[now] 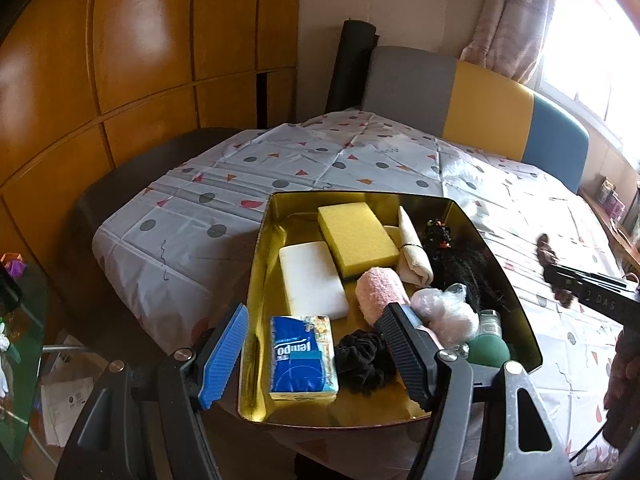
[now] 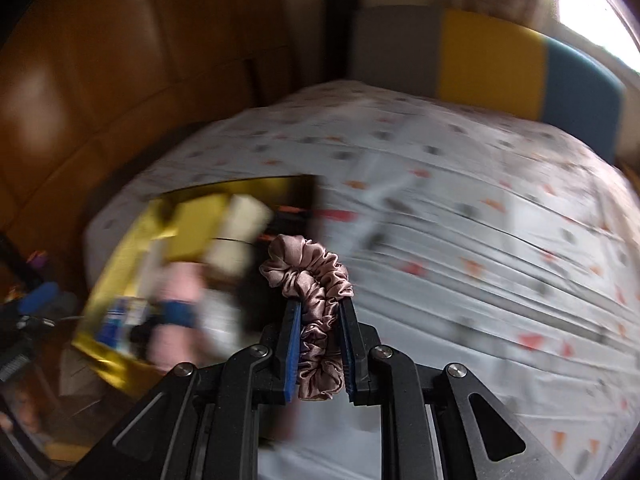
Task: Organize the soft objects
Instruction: 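Carry the pink scrunchie into the tray and open the right tool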
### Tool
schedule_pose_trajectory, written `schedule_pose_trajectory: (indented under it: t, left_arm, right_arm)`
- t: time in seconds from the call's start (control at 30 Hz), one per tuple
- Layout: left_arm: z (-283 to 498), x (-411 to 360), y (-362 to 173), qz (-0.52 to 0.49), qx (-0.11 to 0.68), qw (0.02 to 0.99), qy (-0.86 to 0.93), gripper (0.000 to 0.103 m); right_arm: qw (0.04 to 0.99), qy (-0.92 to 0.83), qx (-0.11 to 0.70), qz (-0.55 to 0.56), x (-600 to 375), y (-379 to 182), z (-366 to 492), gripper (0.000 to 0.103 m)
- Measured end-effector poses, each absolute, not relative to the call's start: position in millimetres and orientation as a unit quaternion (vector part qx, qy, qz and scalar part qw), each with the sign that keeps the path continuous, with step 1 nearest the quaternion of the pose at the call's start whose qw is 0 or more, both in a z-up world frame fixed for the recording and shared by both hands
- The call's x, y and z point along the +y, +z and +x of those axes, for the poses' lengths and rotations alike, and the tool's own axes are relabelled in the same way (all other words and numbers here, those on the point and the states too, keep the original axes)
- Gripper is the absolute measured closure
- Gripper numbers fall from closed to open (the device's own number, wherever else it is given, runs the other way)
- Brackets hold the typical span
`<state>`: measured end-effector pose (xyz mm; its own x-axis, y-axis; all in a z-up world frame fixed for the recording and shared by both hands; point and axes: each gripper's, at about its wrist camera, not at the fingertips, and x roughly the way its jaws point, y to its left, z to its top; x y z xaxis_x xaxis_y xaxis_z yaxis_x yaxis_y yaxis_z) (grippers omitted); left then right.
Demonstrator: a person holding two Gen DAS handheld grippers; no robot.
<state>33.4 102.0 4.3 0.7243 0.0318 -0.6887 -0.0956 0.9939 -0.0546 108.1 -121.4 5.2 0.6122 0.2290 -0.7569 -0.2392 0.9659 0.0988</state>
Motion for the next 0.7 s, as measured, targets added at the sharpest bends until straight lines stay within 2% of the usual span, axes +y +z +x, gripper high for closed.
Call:
schedule_pose_trajectory:
  t: [0.17, 0.33, 0.43, 0.57, 0.67, 0.7]
  left_arm:
    - [32, 113, 4, -0.049, 0.366, 0.928, 0.051, 0.033]
    - [29, 125, 2, -0.054, 0.366, 0.927, 0.066, 0.033]
    - [29, 126, 0, -0.047, 0.367, 0.926, 0.073, 0.033]
    - [29, 124, 1, -0.040, 0.366, 0.926, 0.082, 0.033]
    - [27, 122, 5, -0.042, 0.358, 0.929, 0.082, 0.032]
    - [27, 121, 6, -0.042, 0.356, 0.930, 0.082, 0.032]
  right_arm:
    - [0.880, 0.174, 0.441, -0.023, -54, -11, 123, 0.082]
    - [0.865, 0.174, 0.470, -0.039, -22, -39, 137, 0.075]
    - [0.860, 0.166, 0.481, -0.040, -19, -53, 141, 0.063]
    - [0.867, 0.173, 0.468, -0.016, -26, -46, 136, 0.037]
    - [0.880, 0.171, 0.442, -0.020, -30, -29, 123, 0.035]
    - [0.886, 0.169, 0.430, -0.021, -32, -22, 117, 0.030]
